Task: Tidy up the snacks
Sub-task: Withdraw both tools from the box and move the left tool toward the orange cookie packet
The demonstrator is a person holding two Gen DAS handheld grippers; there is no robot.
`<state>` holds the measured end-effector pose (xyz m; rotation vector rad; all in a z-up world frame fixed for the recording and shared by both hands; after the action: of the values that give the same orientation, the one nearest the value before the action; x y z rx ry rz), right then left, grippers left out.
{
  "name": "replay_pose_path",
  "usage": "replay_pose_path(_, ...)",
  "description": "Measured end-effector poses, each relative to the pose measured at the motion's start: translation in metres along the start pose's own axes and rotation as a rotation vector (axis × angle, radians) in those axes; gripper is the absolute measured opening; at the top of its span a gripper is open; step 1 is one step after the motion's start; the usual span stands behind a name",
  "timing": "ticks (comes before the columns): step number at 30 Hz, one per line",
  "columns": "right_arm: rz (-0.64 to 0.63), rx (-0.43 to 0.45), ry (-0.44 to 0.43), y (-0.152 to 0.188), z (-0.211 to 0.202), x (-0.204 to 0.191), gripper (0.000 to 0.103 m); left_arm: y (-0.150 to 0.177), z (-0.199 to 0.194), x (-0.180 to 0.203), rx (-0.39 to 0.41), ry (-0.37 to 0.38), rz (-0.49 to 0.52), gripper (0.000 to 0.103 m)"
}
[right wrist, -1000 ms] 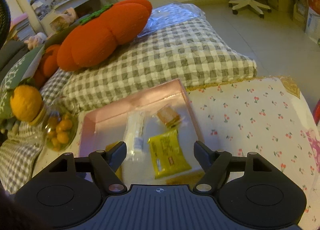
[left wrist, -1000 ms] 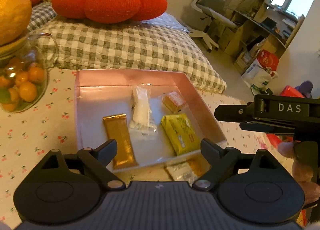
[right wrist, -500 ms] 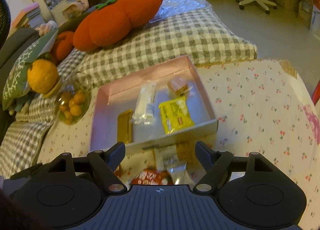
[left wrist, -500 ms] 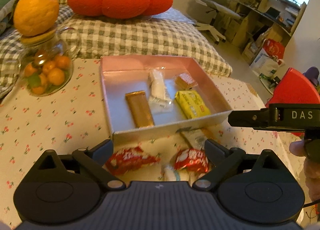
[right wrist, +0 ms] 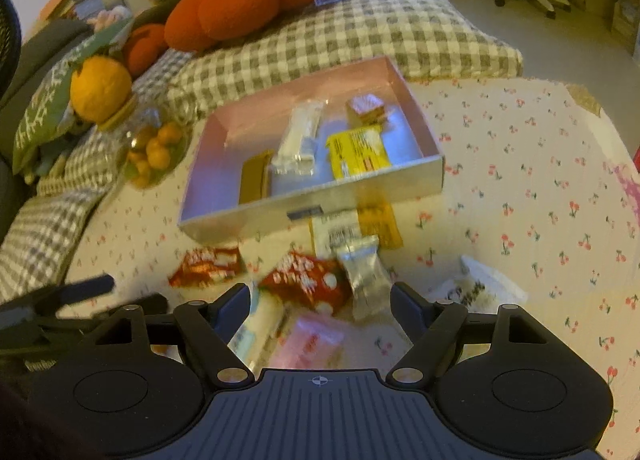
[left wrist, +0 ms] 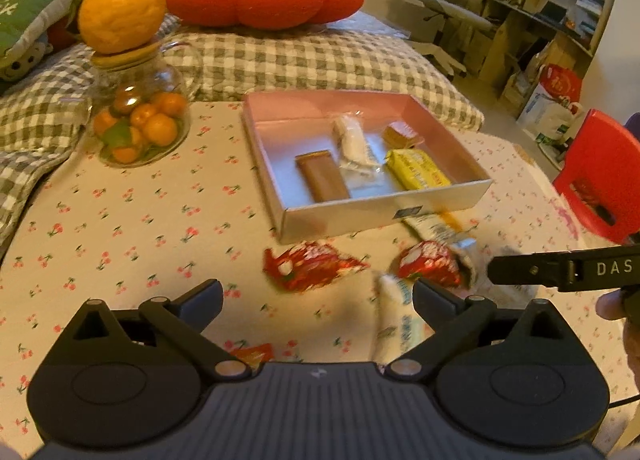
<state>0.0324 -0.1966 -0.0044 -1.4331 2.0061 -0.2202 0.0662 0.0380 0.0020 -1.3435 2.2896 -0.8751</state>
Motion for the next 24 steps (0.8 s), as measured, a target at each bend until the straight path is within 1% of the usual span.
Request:
replay_pose_path(3, -0.002, -0.014, -0.001, 0.007, 0.001, 0.004, 0.080, 0.010, -0.001, -0.003, -0.014, -0.008, 0.006, 0.101)
replay_pose_path(5, -0.007, -0.014, 0.012, 0.011, 0.001, 0.005, 0.086, 0.015, -0.002, -0.006, -0.024, -0.016, 0.013, 0.101)
replay_pose_path(10, -0.033, -0.017, 0.023, 0.022, 0.002, 0.003, 0.087, 0.029, -0.004, -0.015, -0.054, -0.049, 0.010, 0.101)
replay_pose_path(16, -0.049, -0.053, 0.032, 0.035, 0.014, -0.005, 0.087, 0.045, -0.002, -0.021, -0.099, -0.089, -0.008, 0.100)
replay_pose_path(24, -0.081, -0.077, 0.067, 0.056, 0.036, -0.015, 0.087, 0.059, 0.005, -0.016, -0.119, -0.122, 0.026, 0.096)
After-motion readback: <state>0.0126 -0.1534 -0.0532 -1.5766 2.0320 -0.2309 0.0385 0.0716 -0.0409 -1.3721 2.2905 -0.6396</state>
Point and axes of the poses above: each gripper's, at about its wrist camera, not at the fingertips, and z roughly the way its jaws point, x to its right, y to its underside, the point moved 1 cm from there along z, roughly the way its jaws point, and after that the axes turned 12 degrees about z, right-handed, at the moved point
